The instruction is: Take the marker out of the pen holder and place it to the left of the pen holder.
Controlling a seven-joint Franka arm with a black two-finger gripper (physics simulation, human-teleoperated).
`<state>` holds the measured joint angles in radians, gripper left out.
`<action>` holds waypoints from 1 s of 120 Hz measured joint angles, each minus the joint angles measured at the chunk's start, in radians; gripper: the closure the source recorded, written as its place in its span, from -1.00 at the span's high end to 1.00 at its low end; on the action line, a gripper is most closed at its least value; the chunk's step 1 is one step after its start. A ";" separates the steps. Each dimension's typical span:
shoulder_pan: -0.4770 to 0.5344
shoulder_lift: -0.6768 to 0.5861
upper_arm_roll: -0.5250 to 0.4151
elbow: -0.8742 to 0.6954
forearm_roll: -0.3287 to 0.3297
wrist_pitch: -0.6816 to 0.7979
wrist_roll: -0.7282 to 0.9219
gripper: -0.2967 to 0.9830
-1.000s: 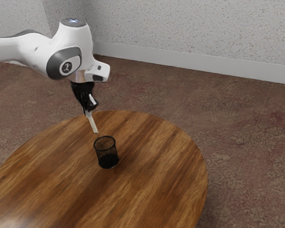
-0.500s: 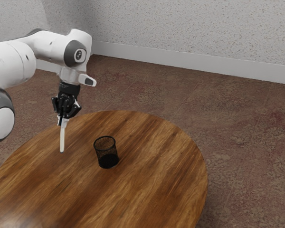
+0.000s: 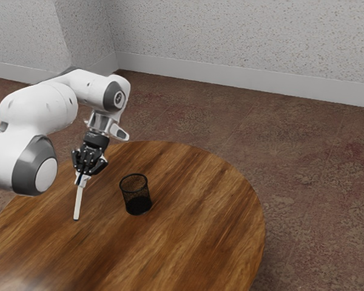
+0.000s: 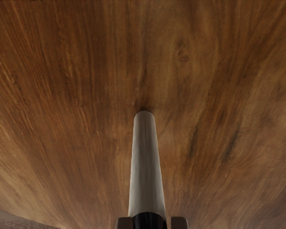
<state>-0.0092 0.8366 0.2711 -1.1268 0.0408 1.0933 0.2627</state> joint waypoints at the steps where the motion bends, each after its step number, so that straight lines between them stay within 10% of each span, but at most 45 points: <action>1: 0.000 0.002 0.000 0.001 0.000 -0.001 0.000 -0.69; 20: 0.000 0.027 0.001 0.005 0.001 -0.012 0.009 -0.66; 56: 0.001 0.005 -0.002 0.013 -0.011 -0.026 0.009 0.18; 90: 0.000 -0.708 -0.134 -0.503 -0.011 0.352 0.044 0.44; 120: 0.000 -0.782 -0.142 -0.519 -0.013 0.540 0.077 0.51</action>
<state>-0.0088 0.0542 0.1289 -1.6457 0.0279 1.6329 0.3394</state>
